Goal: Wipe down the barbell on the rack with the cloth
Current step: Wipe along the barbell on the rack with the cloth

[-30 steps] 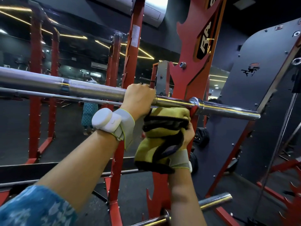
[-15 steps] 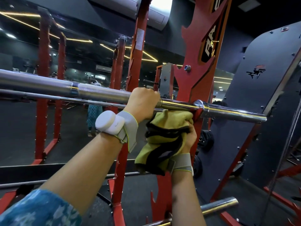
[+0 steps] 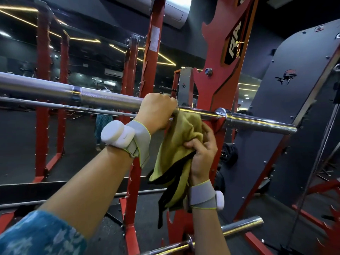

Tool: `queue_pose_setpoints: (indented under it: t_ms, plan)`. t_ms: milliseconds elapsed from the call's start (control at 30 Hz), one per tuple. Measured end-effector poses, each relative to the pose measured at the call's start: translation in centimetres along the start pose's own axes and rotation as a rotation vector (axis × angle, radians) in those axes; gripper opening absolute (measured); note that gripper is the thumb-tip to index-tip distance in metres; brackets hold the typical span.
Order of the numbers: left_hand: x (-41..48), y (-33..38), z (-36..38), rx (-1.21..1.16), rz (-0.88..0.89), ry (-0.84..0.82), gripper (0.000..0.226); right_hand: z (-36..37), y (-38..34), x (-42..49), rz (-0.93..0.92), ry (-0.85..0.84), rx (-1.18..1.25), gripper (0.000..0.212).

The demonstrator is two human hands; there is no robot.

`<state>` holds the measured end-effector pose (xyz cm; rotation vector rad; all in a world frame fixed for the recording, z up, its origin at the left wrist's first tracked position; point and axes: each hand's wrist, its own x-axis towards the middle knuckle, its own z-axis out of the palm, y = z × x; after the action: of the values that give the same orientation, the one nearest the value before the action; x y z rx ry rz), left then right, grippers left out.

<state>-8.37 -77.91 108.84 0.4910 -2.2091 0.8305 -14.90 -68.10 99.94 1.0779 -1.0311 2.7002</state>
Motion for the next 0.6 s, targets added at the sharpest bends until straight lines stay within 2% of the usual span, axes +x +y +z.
queue_pose_setpoints:
  t_ms: [67,133,233,300,367,500,600]
  plan:
    - [0.1,-0.1,0.1,0.019,-0.011,0.023,0.026,0.5,-1.0,-0.1,-0.169,0.026,-0.083,0.054]
    - [0.0,0.0,0.3,0.019,-0.017,0.03,0.024,1.2,-1.6,0.8,-0.346,0.003,-0.287,0.055]
    - [0.1,0.2,0.4,0.031,-0.049,0.029,0.022,2.4,-1.6,1.9,-0.626,-0.159,-0.916,0.053]
    - [0.2,0.2,0.5,0.041,-0.054,0.038,0.02,2.8,-1.6,2.2,-0.684,-0.12,-1.182,0.052]
    - [0.1,0.2,0.4,0.022,-0.068,0.023,0.022,2.3,-2.1,3.0,-0.657,-0.039,-1.328,0.052]
    - [0.0,0.5,0.5,0.016,-0.094,0.032,0.022,0.4,-3.5,5.0,-0.309,0.08,-1.616,0.054]
    - [0.0,0.5,0.6,0.025,-0.102,0.041,0.022,1.4,-3.5,4.3,-0.322,0.055,-1.651,0.054]
